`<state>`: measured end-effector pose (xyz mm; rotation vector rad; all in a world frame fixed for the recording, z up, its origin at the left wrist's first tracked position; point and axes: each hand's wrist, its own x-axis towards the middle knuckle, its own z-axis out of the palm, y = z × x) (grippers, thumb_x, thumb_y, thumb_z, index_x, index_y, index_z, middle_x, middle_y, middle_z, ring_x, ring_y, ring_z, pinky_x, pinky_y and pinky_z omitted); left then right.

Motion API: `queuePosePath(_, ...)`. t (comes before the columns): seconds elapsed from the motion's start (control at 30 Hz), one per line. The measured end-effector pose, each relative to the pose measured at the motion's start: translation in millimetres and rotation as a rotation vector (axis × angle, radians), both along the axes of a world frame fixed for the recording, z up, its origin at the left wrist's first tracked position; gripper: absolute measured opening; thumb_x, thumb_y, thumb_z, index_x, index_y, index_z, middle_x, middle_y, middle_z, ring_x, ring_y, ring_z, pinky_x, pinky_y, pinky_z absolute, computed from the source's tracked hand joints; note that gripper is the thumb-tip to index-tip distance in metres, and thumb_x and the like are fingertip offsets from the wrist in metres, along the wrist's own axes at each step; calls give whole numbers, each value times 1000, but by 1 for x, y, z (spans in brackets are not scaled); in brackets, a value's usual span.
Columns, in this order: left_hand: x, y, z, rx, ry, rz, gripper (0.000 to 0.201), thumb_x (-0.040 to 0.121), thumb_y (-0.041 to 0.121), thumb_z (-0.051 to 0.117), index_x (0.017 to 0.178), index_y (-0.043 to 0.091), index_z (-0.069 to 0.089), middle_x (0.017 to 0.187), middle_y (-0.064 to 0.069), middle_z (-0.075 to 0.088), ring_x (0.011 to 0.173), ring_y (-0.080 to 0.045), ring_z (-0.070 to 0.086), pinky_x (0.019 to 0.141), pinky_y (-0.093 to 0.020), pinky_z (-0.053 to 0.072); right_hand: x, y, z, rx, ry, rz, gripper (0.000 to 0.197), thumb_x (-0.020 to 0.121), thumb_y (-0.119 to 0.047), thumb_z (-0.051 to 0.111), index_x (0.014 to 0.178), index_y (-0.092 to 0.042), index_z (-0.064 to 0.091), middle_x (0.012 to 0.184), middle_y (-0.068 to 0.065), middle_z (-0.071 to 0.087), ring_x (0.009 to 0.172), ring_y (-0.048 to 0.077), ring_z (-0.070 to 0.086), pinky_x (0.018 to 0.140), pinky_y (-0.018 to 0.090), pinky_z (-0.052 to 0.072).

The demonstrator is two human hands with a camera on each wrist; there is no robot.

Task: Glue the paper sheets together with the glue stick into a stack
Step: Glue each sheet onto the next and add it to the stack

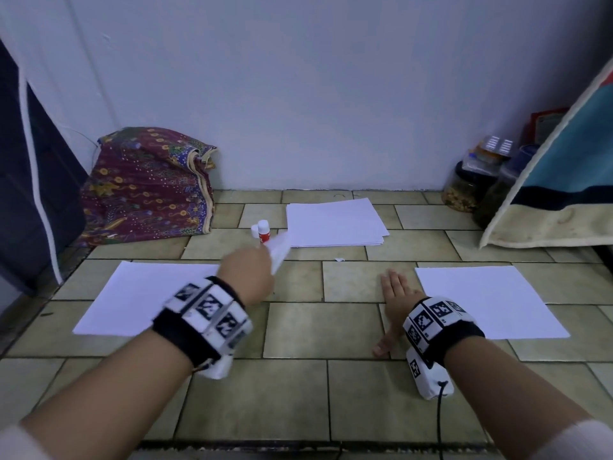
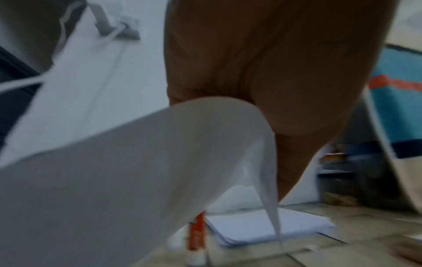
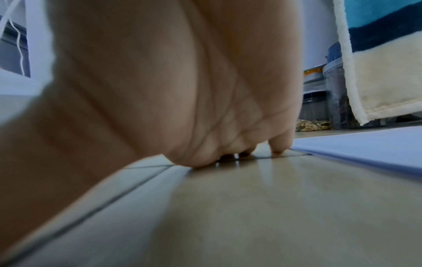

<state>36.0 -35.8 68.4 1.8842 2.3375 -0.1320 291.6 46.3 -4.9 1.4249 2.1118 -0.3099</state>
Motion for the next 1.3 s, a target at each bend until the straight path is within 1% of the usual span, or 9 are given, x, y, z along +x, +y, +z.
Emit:
queuePosePath(0.17,74,14,-32,-202,-107,-78,42,92,13,47,134,6,42,123,-13,54,110,-30,56,81,-36,43,1,-1,0,25,5,14,153,54,-67,78,143,-6,-30,153,11,-32,145,27,-22,120,44,7)
queuePosePath(0.3,86,12,-43,-299,-62,-87,72,91,67,38,131,7,47,132,-10,49,120,-28,48,90,-34,39,0,1,0,29,7,2,154,52,-65,81,145,-5,-27,154,11,-30,145,28,-20,120,45,10)
queuePosePath(0.37,75,12,-43,-320,-38,-147,76,90,71,32,134,11,46,137,-9,45,125,-29,41,94,-38,39,-5,3,4,12,-10,-5,152,53,-64,81,147,-4,-22,156,12,-25,146,30,-15,118,48,16)
queuePosePath(0.43,60,13,-39,-372,-18,-256,69,93,61,40,144,14,35,149,-10,31,134,-30,30,103,-44,38,-11,11,17,-3,-13,8,136,56,-64,80,150,-2,4,157,16,6,145,32,13,113,46,31)
queuePosePath(0.53,39,13,-36,-412,8,-410,74,92,35,60,152,17,19,158,-8,12,142,-29,16,109,-48,34,-27,26,49,100,77,82,73,68,-66,71,107,-7,55,102,3,58,98,22,56,82,31,48)
queuePosePath(0.6,28,13,-41,-387,21,-431,81,89,33,64,153,22,15,160,-6,7,144,-27,10,111,-48,32,-40,35,64,231,261,86,61,72,-67,66,91,-10,57,88,-1,57,91,20,57,75,30,46)
queuePosePath(0.77,6,9,-65,-404,-22,-265,93,88,56,56,153,30,-5,160,-1,-19,146,-33,-15,113,-62,12,-98,50,65,166,752,43,44,81,-51,68,107,-16,66,103,-1,67,102,15,59,86,30,47)
queuePosePath(1.2,-7,9,-87,-442,-50,-237,102,71,89,29,150,39,-14,157,6,-26,145,-34,-20,112,-63,8,-202,58,33,68,957,13,34,89,-29,65,118,-13,62,105,8,64,87,22,58,76,29,45)
queuePosePath(1.3,-6,9,-82,-452,-69,-230,93,85,71,44,150,39,-14,157,6,-27,145,-33,-21,113,-63,7,-195,54,32,54,1018,-32,26,93,-25,58,115,-11,60,96,8,62,87,24,58,74,29,44)
